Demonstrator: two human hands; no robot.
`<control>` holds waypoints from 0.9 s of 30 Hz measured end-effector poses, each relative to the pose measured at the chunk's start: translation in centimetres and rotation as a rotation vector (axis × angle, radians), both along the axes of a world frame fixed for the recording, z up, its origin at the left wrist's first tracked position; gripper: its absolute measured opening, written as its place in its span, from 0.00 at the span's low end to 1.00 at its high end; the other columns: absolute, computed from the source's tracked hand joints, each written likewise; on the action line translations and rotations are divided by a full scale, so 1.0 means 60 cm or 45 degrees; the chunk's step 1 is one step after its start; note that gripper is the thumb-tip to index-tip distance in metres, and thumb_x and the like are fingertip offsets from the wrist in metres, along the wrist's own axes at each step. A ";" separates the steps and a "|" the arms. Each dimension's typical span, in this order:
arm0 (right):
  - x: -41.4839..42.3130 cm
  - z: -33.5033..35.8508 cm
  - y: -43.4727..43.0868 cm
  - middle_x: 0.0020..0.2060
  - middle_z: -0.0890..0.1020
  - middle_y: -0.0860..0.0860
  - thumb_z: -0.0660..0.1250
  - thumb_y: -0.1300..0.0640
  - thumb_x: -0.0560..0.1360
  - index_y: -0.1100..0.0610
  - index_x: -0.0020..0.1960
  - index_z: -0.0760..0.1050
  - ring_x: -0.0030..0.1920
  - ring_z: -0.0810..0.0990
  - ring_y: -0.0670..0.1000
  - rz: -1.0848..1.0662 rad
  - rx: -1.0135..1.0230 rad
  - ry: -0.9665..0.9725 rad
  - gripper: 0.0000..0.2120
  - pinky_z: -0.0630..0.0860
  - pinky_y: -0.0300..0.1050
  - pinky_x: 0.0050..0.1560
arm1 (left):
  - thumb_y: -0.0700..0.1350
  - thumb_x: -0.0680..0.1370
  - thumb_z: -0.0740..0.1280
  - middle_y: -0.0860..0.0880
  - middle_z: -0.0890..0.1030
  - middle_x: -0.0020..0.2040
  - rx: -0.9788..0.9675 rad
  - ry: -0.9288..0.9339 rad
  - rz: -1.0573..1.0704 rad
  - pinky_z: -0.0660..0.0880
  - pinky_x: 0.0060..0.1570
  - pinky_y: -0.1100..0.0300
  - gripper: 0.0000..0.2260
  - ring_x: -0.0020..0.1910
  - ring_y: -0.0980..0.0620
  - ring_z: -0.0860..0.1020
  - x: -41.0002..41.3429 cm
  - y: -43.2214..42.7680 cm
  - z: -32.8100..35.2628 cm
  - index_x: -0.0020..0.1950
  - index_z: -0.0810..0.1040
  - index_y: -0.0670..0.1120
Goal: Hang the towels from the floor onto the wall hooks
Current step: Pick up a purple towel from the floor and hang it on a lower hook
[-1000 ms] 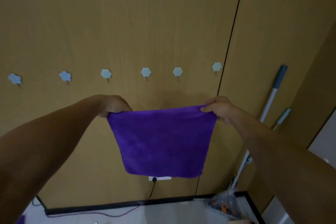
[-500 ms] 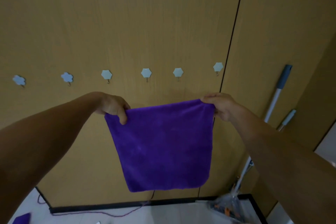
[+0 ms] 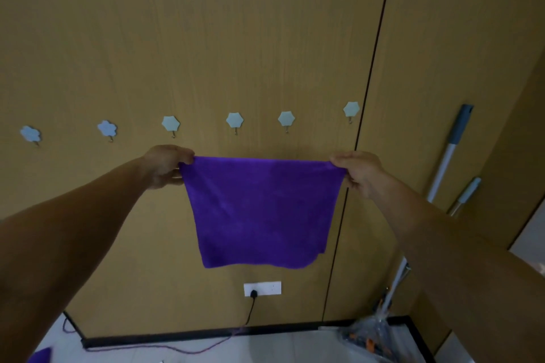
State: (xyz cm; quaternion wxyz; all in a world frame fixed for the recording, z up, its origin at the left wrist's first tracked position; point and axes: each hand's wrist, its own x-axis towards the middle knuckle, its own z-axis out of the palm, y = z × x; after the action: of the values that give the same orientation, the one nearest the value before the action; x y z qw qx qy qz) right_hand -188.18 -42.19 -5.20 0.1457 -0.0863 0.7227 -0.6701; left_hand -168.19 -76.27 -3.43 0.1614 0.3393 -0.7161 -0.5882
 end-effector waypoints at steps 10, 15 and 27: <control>-0.012 0.021 0.008 0.48 0.85 0.56 0.71 0.67 0.72 0.59 0.51 0.82 0.50 0.80 0.54 0.350 0.067 0.078 0.09 0.76 0.51 0.55 | 0.33 0.70 0.66 0.46 0.79 0.41 -0.587 -0.091 0.130 0.69 0.40 0.59 0.11 0.37 0.52 0.72 -0.021 0.008 0.011 0.50 0.83 0.39; -0.012 0.009 -0.014 0.46 0.85 0.53 0.71 0.64 0.73 0.58 0.50 0.82 0.46 0.82 0.50 0.200 0.189 0.241 0.07 0.78 0.42 0.43 | 0.36 0.71 0.69 0.44 0.79 0.45 -0.587 -0.075 0.262 0.68 0.37 0.57 0.11 0.43 0.50 0.75 -0.023 0.002 0.011 0.52 0.82 0.38; -0.021 -0.005 -0.028 0.38 0.80 0.56 0.61 0.59 0.76 0.65 0.43 0.78 0.40 0.77 0.54 -0.007 0.344 0.450 0.10 0.72 0.47 0.42 | 0.43 0.70 0.70 0.47 0.76 0.33 -0.691 -0.126 0.181 0.66 0.30 0.59 0.08 0.33 0.51 0.71 -0.012 0.012 0.016 0.34 0.79 0.40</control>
State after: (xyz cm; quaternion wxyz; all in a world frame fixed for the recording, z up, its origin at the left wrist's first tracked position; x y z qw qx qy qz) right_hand -189.45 -43.89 -5.50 0.0251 -0.1802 0.8205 -0.5419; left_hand -168.92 -75.58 -2.47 0.2520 0.3614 -0.8288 -0.3450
